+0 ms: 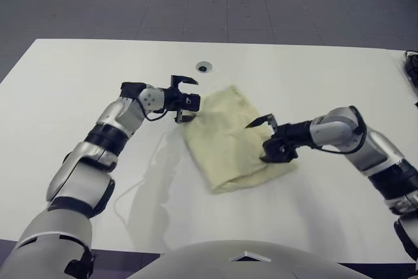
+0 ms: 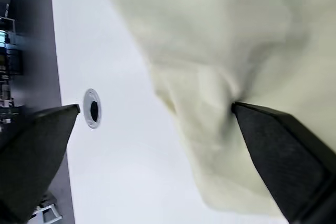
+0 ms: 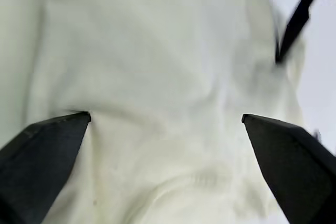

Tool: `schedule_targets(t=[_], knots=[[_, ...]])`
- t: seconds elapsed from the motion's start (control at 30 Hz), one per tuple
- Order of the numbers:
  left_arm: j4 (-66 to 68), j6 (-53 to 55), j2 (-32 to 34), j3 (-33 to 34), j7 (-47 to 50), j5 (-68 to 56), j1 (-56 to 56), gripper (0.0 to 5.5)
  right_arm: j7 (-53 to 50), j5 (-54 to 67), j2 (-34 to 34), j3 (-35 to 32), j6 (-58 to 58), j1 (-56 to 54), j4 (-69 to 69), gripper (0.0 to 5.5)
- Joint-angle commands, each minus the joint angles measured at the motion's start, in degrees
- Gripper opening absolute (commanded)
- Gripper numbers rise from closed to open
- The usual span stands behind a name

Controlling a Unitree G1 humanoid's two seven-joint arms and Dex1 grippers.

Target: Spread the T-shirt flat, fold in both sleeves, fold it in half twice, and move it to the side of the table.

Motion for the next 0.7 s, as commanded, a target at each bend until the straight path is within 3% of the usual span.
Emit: schedule_targets(t=[0.03,0.1,0.17,0.3,0.43,0.53,0.7], knots=[[7.9,-6.8,0.3,3.6,6.2,-0.6,-7.8,5.4,-3.0,5.6,5.3,-5.4,12.2,-2.8,-4.9,5.38],[4.0,-7.6,3.1,7.7,3.5,-5.2,-5.9,5.4,-4.6,6.1,5.5,-8.5,14.6,-3.6,-3.5,5.38],[-12.0,-1.3,8.4,13.7,-5.0,-15.8,3.1,5.4,-5.3,8.2,4.4,-12.3,18.5,-2.1,-4.8,5.38],[-56.1,25.2,24.2,26.5,-17.5,-41.2,32.4,5.4,-4.2,20.0,0.4,-22.4,32.6,8.0,-17.6,5.38],[-81.5,36.5,32.4,35.2,-21.4,-51.3,57.8,5.4,1.6,31.2,-6.8,-30.6,41.8,18.8,-29.2,5.38],[-90.9,39.9,34.8,37.5,-23.4,-53.7,68.9,5.4,6.2,35.0,-11.8,-33.0,44.0,25.4,-33.6,5.38],[-94.7,39.4,34.7,35.9,-23.5,-48.6,73.3,5.4,6.3,32.8,-13.3,-31.6,42.2,28.3,-34.9,5.38]])
